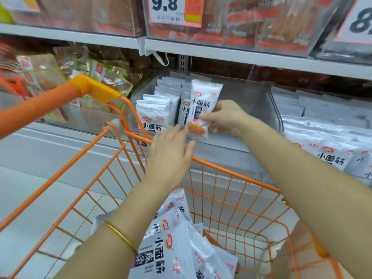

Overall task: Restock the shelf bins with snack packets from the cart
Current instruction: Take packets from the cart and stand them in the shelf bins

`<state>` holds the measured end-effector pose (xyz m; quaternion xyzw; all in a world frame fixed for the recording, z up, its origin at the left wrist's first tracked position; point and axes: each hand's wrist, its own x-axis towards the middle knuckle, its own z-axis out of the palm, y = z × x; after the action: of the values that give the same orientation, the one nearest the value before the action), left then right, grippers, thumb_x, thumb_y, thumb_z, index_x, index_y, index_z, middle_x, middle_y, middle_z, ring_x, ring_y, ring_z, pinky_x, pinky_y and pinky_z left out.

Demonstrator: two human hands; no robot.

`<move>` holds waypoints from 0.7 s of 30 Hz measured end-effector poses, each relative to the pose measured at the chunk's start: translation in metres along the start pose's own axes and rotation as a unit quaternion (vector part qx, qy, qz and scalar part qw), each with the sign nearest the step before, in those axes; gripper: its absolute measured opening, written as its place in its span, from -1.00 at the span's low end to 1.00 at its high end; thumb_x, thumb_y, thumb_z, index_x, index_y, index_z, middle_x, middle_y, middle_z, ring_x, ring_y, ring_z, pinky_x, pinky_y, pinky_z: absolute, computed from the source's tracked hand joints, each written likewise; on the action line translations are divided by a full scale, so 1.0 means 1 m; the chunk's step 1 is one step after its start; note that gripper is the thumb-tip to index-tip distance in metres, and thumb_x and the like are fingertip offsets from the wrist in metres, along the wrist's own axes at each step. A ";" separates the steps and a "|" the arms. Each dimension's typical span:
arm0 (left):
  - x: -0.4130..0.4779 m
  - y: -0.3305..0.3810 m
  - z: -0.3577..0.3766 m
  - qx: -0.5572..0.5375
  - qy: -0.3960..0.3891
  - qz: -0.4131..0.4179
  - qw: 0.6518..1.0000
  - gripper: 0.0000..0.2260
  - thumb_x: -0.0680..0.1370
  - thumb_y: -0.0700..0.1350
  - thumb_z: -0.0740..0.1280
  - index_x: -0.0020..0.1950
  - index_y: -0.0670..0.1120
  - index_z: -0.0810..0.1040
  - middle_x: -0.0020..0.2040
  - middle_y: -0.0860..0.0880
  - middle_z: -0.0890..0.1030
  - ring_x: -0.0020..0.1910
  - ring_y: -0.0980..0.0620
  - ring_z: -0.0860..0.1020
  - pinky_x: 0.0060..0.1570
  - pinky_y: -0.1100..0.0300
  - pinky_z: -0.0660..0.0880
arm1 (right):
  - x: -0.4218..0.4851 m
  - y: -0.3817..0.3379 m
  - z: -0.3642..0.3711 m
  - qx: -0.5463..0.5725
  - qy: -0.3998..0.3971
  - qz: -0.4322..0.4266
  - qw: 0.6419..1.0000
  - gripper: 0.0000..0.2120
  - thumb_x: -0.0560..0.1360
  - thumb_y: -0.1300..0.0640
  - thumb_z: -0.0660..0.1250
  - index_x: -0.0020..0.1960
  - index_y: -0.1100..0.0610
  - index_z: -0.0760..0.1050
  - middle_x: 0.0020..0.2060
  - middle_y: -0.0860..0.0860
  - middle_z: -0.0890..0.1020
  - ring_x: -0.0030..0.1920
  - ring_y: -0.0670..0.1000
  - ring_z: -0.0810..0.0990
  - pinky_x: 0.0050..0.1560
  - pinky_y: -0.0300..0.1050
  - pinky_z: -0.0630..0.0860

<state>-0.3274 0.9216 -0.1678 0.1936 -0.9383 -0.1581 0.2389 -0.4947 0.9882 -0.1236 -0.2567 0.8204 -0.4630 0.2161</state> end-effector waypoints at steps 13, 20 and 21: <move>-0.002 -0.007 0.009 0.070 -0.023 0.018 0.997 -0.60 0.62 0.07 0.03 0.44 0.01 0.30 0.44 0.02 0.32 0.47 0.05 0.14 0.44 0.11 -0.04 | 0.039 0.009 0.052 -0.032 0.018 0.077 0.996 -0.77 0.39 0.28 0.48 -0.01 0.31 0.55 -0.07 0.19 0.65 -0.12 0.19 0.68 -0.08 0.08 0.63; -0.004 -0.006 0.009 0.062 -0.004 0.038 0.997 -0.43 0.53 0.16 -0.14 0.35 -0.05 0.43 0.35 -0.02 0.44 0.42 -0.02 0.27 0.40 0.10 0.04 | -0.017 -0.011 0.016 -0.080 0.050 -0.021 0.995 -0.72 0.42 0.30 0.44 -0.25 0.15 0.32 -0.31 0.16 0.57 -0.35 0.08 0.63 -0.31 -0.04 0.62; -0.004 -0.006 0.008 0.062 -0.006 0.038 0.997 -0.42 0.52 0.16 -0.15 0.33 -0.06 0.44 0.34 -0.03 0.45 0.40 -0.02 0.28 0.39 0.10 0.06 | -0.038 -0.015 0.009 -0.068 0.043 -0.054 0.995 -0.75 0.43 0.31 0.42 -0.26 0.16 0.35 -0.36 0.14 0.56 -0.38 0.07 0.63 -0.35 -0.06 0.61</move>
<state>-0.3267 0.9198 -0.1786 0.1711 -0.9544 -0.0916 0.2268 -0.4563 0.9996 -0.1101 -0.2940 0.8437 -0.4276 0.1371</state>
